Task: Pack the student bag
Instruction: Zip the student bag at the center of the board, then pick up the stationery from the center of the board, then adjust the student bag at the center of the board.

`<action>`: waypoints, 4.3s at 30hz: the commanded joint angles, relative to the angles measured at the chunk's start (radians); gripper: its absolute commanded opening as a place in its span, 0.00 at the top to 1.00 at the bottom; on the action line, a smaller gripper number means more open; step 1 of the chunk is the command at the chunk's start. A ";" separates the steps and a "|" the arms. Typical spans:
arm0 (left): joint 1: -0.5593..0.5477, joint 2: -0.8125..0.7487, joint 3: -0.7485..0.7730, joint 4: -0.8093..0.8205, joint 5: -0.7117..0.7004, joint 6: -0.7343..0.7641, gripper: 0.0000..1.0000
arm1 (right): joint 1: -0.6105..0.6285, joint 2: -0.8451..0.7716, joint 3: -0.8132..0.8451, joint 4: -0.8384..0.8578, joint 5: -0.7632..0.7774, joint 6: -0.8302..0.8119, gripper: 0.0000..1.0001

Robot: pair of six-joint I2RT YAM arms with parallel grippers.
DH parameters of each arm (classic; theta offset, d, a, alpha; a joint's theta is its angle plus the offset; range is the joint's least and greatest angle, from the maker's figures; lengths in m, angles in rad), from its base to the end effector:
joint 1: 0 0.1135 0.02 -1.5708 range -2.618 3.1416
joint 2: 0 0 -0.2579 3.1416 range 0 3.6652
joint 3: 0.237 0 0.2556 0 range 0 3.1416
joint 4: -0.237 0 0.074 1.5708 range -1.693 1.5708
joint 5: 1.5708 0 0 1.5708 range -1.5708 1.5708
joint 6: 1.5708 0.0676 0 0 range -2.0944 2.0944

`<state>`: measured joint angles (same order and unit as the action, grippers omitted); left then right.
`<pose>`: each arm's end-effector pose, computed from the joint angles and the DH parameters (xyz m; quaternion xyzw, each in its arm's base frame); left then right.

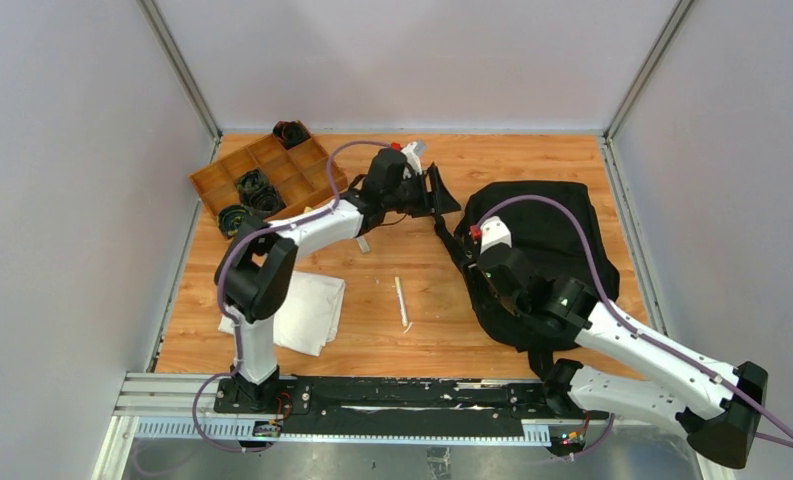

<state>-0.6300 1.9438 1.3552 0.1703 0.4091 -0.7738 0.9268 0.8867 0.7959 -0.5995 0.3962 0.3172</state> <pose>0.3706 -0.3035 0.2104 0.0514 0.8269 -0.4745 0.2974 0.1500 0.1563 0.2638 -0.1862 0.8712 0.0988 0.4433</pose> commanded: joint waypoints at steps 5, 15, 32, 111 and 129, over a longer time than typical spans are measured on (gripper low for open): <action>-0.001 -0.291 -0.067 -0.346 -0.325 0.253 0.34 | -0.001 0.039 0.135 0.018 0.015 -0.047 0.36; 0.032 -0.668 -0.375 -0.481 -0.627 0.291 0.19 | -0.003 0.113 0.175 0.118 -0.088 -0.023 0.32; 0.111 -0.784 -0.410 -0.621 -0.536 0.337 0.00 | -0.211 0.444 0.311 0.014 -0.259 0.051 0.39; -0.127 -0.137 0.276 -0.519 -0.113 0.526 0.04 | -0.599 0.122 0.025 0.047 -0.357 0.252 1.00; -0.297 0.248 0.500 -0.329 -0.120 0.465 0.24 | -1.051 0.067 0.212 -0.015 -0.447 0.107 1.00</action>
<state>-0.8928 2.2604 2.0037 -0.3492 0.2005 -0.2813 -0.0551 0.9585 0.9565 -0.6003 -0.0566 0.4759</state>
